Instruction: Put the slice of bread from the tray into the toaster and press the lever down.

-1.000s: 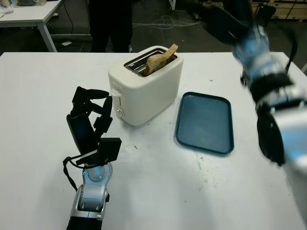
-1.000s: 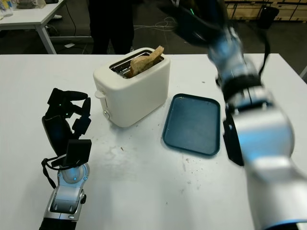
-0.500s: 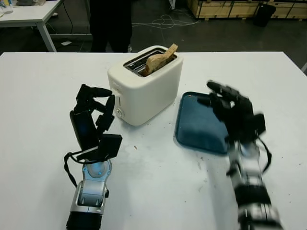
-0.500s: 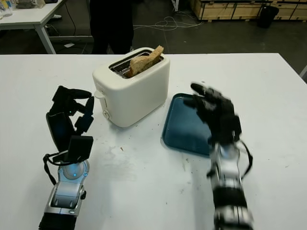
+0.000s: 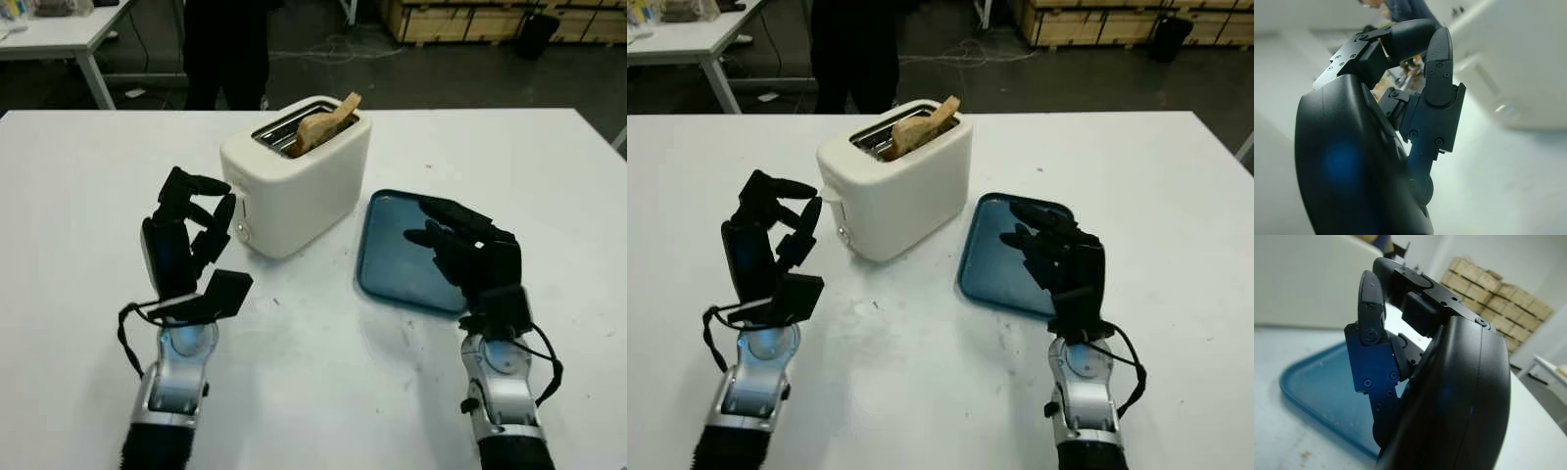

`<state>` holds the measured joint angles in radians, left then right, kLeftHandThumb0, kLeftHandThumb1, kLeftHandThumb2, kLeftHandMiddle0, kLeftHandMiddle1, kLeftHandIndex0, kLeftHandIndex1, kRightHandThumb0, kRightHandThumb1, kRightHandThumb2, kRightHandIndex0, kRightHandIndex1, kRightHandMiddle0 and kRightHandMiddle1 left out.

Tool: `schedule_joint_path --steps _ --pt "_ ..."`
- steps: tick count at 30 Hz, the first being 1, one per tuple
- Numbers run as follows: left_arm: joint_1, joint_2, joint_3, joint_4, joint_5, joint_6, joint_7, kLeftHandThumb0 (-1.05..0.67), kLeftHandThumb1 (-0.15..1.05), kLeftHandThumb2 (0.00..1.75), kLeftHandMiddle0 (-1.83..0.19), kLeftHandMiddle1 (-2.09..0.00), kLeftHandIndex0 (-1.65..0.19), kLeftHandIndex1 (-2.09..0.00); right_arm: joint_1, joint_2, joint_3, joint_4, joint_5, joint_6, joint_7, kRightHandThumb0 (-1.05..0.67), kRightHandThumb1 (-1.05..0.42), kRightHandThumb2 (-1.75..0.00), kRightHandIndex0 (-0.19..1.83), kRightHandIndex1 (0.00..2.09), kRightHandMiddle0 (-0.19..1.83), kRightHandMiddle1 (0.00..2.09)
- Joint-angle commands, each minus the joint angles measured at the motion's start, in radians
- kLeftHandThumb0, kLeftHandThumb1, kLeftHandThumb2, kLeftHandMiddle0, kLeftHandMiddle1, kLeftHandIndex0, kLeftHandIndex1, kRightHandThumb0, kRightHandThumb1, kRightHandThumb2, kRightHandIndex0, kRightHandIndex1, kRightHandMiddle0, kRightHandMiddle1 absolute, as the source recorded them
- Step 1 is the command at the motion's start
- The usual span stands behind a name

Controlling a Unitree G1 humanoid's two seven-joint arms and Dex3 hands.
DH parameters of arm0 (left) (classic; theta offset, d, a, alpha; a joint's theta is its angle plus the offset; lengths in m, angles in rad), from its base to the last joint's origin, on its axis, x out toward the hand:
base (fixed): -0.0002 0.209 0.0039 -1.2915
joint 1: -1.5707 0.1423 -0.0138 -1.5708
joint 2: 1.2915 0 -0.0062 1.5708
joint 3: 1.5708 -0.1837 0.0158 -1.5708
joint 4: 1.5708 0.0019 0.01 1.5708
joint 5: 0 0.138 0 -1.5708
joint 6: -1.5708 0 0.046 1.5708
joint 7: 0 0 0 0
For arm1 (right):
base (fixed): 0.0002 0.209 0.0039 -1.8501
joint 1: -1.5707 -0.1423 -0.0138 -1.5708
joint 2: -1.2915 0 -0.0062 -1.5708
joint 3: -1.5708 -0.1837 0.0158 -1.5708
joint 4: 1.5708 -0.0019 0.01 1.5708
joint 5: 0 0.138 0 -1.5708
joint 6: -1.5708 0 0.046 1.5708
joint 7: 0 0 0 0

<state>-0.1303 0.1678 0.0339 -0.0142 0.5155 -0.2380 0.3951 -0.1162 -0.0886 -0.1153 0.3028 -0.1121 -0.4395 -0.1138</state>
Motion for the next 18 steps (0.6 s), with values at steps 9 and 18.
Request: schedule_joint_path --steps 9,18 --pt "-0.176 0.342 0.003 -0.036 0.032 0.136 -0.392 -0.28 0.92 0.04 -0.90 -1.29 -1.13 -0.27 -0.081 0.011 0.018 0.137 -0.015 -0.144 -0.051 -0.39 -0.92 -0.31 1.16 0.24 1.10 0.00" --pt "-0.327 0.415 -0.077 0.111 0.021 0.128 -0.541 -0.27 0.88 0.01 -1.02 -0.93 -1.27 -0.07 -0.085 0.013 0.010 0.130 -0.004 -0.140 -0.060 -0.41 -0.92 -0.29 1.16 0.23 1.09 0.00"
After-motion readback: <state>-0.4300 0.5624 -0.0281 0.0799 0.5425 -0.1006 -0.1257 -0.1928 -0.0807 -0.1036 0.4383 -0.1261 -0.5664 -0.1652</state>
